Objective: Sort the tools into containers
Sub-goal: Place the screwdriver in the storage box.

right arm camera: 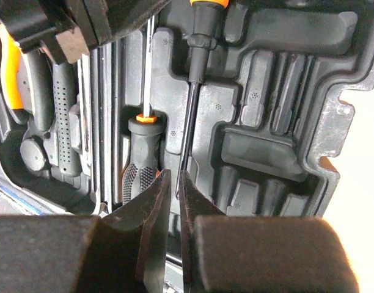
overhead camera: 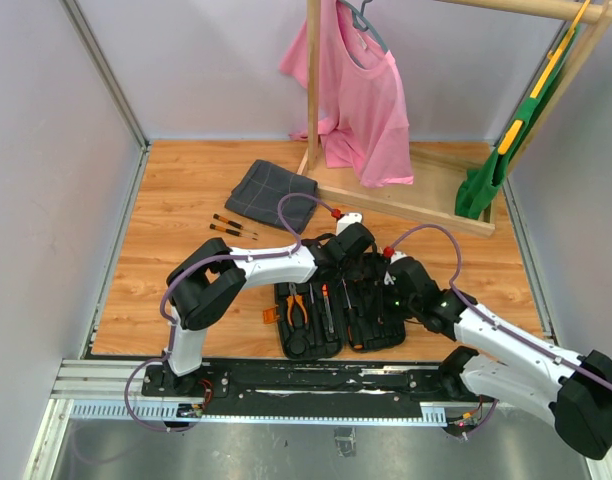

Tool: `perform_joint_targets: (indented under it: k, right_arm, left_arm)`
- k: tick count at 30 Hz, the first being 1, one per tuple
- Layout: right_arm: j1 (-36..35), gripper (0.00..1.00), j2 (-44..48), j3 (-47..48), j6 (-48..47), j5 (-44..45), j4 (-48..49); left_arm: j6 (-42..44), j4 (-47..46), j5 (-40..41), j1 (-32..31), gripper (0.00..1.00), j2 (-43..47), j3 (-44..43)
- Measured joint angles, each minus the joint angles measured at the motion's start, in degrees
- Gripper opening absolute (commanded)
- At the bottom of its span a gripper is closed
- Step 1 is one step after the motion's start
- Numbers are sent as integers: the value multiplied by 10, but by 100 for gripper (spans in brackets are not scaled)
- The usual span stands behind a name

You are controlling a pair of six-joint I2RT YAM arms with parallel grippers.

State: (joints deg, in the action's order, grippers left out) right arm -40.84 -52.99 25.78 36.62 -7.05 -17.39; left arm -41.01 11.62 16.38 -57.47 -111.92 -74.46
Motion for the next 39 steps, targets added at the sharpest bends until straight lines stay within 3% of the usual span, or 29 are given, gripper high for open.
perform_joint_targets:
  k: [14,39]
  right_arm:
    - [0,1,-52,1,0,-14,13]
    - [0,1,-101,20,37,17,-6]
  left_arm:
    - [0,0,0,0,28,0,0]
    - [0,-13,1,0,27,0,5]
